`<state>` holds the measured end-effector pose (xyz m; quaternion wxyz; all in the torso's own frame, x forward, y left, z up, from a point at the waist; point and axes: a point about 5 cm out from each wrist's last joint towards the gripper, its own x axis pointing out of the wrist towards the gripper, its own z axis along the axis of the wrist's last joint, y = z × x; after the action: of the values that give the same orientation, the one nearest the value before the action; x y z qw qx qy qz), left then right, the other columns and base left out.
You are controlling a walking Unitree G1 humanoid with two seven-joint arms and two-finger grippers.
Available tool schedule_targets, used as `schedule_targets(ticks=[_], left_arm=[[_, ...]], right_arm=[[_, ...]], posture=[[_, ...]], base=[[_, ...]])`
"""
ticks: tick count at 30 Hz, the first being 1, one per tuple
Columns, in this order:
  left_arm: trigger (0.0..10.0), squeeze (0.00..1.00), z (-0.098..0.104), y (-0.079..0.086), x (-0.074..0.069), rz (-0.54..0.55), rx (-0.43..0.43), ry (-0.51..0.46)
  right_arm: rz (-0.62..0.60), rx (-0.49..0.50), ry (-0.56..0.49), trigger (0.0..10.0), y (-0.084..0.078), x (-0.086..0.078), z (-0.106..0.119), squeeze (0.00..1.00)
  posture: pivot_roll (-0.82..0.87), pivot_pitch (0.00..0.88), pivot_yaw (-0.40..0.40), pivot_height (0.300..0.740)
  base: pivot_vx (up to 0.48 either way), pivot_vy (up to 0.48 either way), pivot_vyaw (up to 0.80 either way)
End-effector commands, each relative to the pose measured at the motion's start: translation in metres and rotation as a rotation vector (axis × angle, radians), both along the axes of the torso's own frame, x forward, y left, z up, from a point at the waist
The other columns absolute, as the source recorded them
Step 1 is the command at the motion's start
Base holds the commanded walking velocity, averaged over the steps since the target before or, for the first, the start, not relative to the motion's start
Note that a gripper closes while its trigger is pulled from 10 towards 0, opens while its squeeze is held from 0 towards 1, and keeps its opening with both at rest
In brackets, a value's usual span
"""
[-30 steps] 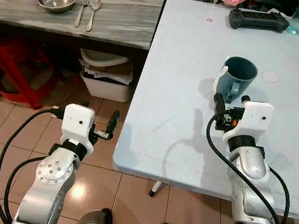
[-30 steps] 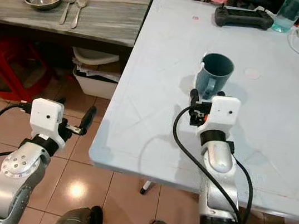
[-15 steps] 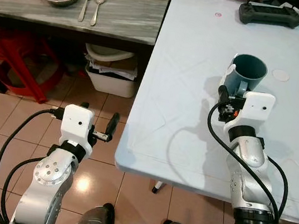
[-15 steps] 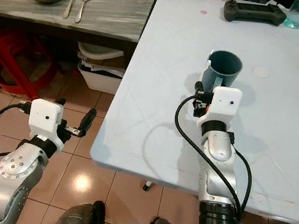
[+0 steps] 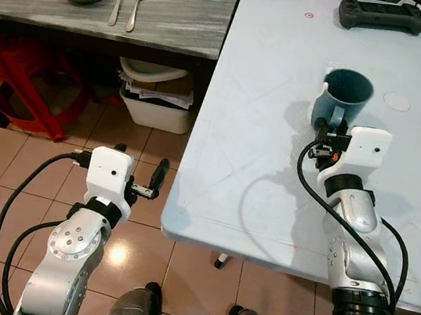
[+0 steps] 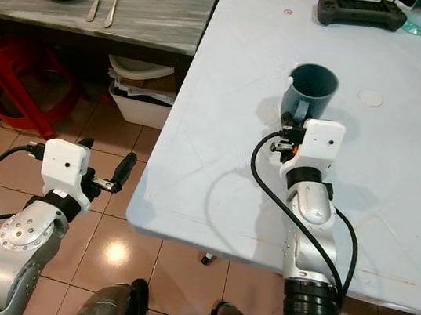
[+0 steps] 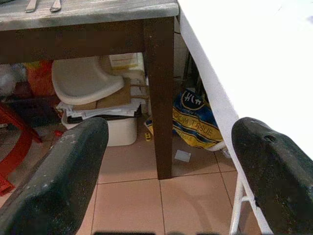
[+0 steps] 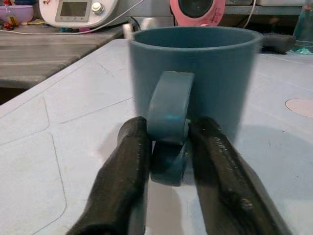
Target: Setting the table
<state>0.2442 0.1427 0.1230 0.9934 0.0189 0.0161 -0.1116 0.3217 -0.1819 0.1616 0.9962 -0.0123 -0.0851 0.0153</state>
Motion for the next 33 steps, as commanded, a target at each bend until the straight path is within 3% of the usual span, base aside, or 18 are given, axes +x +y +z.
schedule_targets(ticks=[1,17,24,25,32,33], left_arm=[[10.0,0.0,0.001,0.0,-0.001,-0.006,-0.007,0.0],[10.0,0.0,0.002,0.005,0.008,0.059,-0.011,-0.014],[10.0,0.0,0.001,0.005,0.011,0.062,-0.004,-0.018],[10.0,0.0,0.001,0.004,0.012,0.062,-0.002,-0.019],[10.0,0.0,0.0,0.002,0.014,0.059,0.001,-0.023],[10.0,0.0,0.0,0.002,0.015,0.057,0.002,-0.023]], right_arm=[[0.009,0.003,0.009,0.0,0.001,0.0,-0.003,0.0],[-0.017,0.002,-0.035,0.0,-0.006,0.0,0.006,0.0],[-0.018,0.01,-0.04,0.0,0.0,-0.009,0.005,0.0],[-0.04,0.014,-0.029,10.0,0.0,-0.011,0.003,0.0],[-0.074,0.019,-0.003,10.0,-0.004,-0.01,0.0,0.0],[-0.08,0.022,0.006,10.0,-0.006,-0.008,0.0,1.0]], posture=[[0.01,0.234,0.063,0.74],[0.01,0.197,0.04,0.74],[0.01,0.178,0.038,0.74],[0.0,0.172,0.038,0.74],[0.0,0.164,0.039,0.74],[0.0,0.163,0.038,0.74]], base=[[0.0,0.0,0.0],[0.0,0.0,0.0],[0.0,0.0,0.0],[0.0,0.0,0.0],[0.0,0.0,0.0],[0.0,0.0,0.0]])
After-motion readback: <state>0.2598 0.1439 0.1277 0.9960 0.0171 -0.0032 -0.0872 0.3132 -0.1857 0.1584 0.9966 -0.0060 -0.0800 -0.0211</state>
